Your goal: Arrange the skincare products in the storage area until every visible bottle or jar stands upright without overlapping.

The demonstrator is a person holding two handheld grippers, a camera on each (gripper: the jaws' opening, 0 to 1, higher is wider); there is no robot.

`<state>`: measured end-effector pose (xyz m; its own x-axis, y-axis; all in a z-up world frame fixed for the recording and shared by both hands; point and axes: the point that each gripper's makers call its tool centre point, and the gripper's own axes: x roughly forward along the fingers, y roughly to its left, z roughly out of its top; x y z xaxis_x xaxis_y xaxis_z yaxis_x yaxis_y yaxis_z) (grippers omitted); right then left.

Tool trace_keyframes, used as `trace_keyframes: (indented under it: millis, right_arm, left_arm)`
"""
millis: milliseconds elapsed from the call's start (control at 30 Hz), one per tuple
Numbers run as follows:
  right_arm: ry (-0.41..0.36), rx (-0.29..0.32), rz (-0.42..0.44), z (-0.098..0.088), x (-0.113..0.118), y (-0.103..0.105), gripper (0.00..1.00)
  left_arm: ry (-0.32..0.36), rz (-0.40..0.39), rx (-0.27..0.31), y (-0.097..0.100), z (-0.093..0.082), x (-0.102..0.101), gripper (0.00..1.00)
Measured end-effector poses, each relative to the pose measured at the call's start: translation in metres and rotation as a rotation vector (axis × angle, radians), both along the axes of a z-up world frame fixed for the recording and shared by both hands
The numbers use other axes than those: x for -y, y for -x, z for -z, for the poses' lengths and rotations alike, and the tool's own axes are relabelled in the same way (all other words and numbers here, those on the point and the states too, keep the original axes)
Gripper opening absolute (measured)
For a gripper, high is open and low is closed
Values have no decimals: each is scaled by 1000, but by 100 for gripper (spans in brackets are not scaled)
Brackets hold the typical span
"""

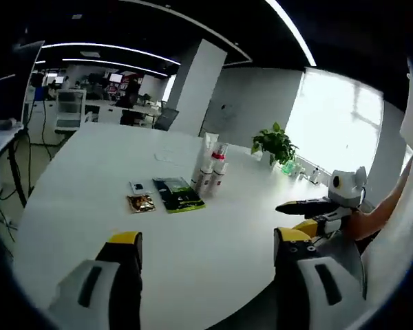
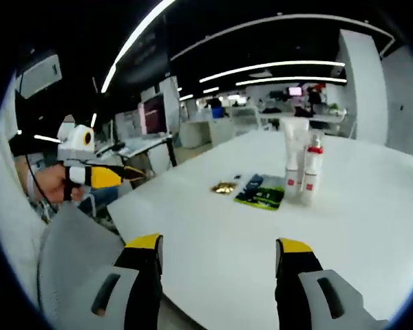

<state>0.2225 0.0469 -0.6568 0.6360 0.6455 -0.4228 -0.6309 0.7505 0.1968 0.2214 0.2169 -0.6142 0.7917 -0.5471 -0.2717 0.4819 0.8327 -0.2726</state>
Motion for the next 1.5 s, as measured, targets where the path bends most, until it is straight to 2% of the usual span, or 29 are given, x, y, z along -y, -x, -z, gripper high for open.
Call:
trace_keyframes:
  millis: [67, 100, 133, 267, 333, 400, 433, 533, 633, 733, 900, 1067, 1167, 1367, 1500]
  right_arm:
    - [-21, -26, 8, 0, -1, 0, 74]
    - [-23, -39, 16, 2, 0, -1, 75]
    - [-23, -57, 25, 4, 1, -1, 76]
    - [-44, -76, 26, 1, -3, -2, 79]
    - [-33, -93, 11, 5, -6, 0, 79]
    - [-32, -140, -13, 14, -10, 5, 80]
    - [-6, -157, -23, 20, -11, 6, 80]
    - [-16, -182, -43, 23, -16, 10, 79]
    - [-11, -214, -85, 27, -21, 19, 79]
    - [11, -230, -107, 33, -24, 24, 77]
    - [-10, -233, -95, 31, -27, 22, 78]
    - [-2, -228, -95, 31, -26, 21, 77]
    - [14, -231, -96, 34, -29, 21, 73]
    - [22, -233, -171, 37, -41, 34, 71]
    - [26, -216, -182, 34, -41, 34, 71]
  left_arm:
    - [-52, 10, 45, 2, -2, 5, 82]
    - [-133, 19, 86, 3, -1, 8, 82]
    - [-151, 22, 96, 4, -1, 10, 83]
    - [-183, 5, 133, 1, -3, 10, 86]
    - [-205, -31, 162, -5, -5, 7, 89]
    - [-200, -81, 168, -10, -5, 2, 90]
    - [-216, -123, 162, -14, -1, -4, 89]
    - [-285, -210, 130, -23, 8, -23, 86]
    - [-242, -237, 121, -22, 6, -28, 85]
    - [-283, -241, 128, -22, 9, -28, 84]
    - [-344, -188, 134, -18, 15, -18, 84]
    - [-338, -200, 119, -19, 16, -21, 82]
    - [-344, -189, 109, -18, 18, -20, 81]
    - [-357, -157, 83, -15, 26, -15, 80]
    - [-368, -129, 71, -13, 31, -11, 80]
